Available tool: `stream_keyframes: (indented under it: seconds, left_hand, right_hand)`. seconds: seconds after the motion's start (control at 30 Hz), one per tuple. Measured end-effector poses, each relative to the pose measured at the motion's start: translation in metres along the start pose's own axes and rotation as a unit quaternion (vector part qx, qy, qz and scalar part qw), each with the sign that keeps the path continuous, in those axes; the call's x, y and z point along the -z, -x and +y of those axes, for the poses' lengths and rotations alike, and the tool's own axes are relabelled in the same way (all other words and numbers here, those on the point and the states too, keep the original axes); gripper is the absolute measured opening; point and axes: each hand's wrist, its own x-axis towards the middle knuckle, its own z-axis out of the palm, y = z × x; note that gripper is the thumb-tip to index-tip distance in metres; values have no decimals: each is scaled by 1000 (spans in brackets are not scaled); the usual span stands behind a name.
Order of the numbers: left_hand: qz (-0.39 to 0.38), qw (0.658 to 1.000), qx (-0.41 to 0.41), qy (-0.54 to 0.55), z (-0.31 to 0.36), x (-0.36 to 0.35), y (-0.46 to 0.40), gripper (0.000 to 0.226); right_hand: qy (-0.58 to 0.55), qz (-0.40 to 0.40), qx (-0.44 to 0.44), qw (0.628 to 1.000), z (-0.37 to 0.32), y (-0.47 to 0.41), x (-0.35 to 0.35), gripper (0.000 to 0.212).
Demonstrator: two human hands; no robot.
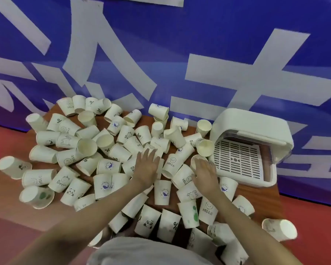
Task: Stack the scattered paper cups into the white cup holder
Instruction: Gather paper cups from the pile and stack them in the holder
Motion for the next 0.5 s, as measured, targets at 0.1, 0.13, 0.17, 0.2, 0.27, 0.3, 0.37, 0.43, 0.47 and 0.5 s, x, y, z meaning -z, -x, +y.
stream_keyframes:
  seconds: [0.1,0.13,0.17,0.2,0.27,0.3,0.37,0.43,0.47,0.5]
  left_hand:
    - [17,998,18,-50,-3,2,-3,44]
    - [23,998,21,-63,-4,3,-3,42]
    - [38,997,12,-60,-5,0,-3,40]
    - [45,997,9,-59,-6,-3,-2,39]
    - [60,997,3,-51,-5,-1,0,38]
    - [61,997,0,-51,-6,-1,0,37]
    - [54,998,1,-45,-9,-2,-1,32]
    - [40,998,-8,-53,-15,0,1,28]
    - [28,997,-16,-73,-19,3,1,28]
    - [11,995,-30,-97,-23,6,1,32]
  right_hand:
    - [54,17,-20,998,-2,-8,1,22]
    - [74,3,-29,997,-5,-9,6,17]
    - [84,-8,-30,996,-6,-11,5,17]
    - [100,-19,-20,995,-7,-10,3,17]
    - [109,-18,-10,994,-8,-10,4,18]
    - [110,-17,-10,994,-9,-11,3,21]
    - [105,-24,-7,994,-10,-11,3,27]
    - [104,-17,1,994,-12,-11,1,28]
    - [108,-13,2,994,-12,-10,2,27]
    - [112,-6,4,994,-13,-10,2,26]
